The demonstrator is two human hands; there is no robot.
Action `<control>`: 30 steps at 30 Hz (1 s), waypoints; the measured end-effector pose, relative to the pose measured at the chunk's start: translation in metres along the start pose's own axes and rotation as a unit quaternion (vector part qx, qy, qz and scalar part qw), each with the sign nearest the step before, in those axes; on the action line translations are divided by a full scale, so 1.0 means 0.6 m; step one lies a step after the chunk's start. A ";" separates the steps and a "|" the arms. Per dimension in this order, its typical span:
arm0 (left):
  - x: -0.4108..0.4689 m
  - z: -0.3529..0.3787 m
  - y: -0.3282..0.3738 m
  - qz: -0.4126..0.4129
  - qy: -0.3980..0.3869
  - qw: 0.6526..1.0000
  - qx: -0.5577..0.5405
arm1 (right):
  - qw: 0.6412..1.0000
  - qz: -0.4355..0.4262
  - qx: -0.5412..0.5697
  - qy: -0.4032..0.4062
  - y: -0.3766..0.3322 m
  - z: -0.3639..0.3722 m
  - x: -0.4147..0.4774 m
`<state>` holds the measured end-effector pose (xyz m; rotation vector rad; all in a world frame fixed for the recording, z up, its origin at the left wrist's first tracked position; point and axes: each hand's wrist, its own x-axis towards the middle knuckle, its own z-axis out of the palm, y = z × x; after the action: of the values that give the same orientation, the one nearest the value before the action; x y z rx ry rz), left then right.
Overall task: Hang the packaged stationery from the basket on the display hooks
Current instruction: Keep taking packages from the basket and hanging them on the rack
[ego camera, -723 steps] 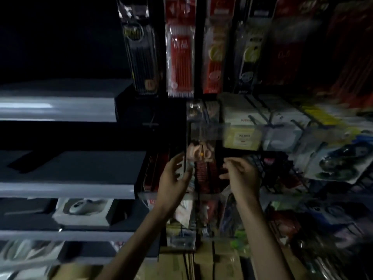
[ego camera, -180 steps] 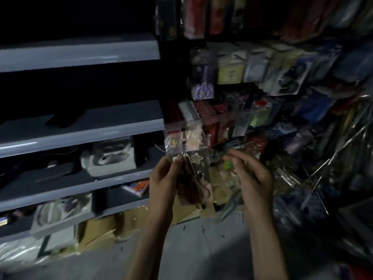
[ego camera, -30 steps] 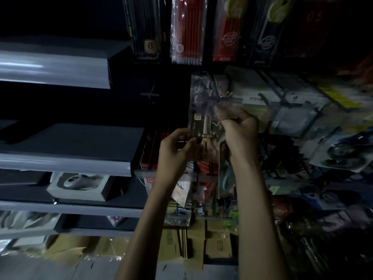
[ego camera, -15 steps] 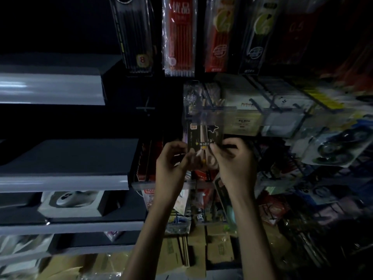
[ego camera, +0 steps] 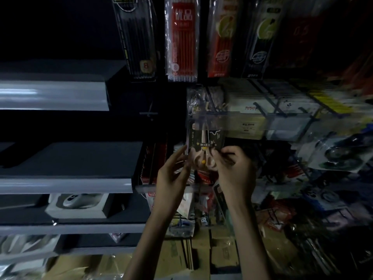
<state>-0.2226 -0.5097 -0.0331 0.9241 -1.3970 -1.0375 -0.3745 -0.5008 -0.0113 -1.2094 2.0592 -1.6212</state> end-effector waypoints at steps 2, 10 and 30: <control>0.008 0.001 0.002 0.004 -0.001 1.000 0.006 | 1.000 -0.005 -0.002 0.007 -0.001 0.007 0.009; 0.033 0.011 -0.003 -0.022 0.009 1.000 -0.009 | 1.000 -0.002 -0.010 0.000 -0.010 0.029 0.046; 0.084 0.048 -0.058 -0.021 0.151 0.985 0.085 | 0.997 0.011 -0.082 0.008 -0.011 0.045 0.070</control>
<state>-0.2561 -0.5658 -0.0508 1.1885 -1.2268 -0.7777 -0.3804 -0.5501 -0.0030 -1.2244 2.2452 -1.4821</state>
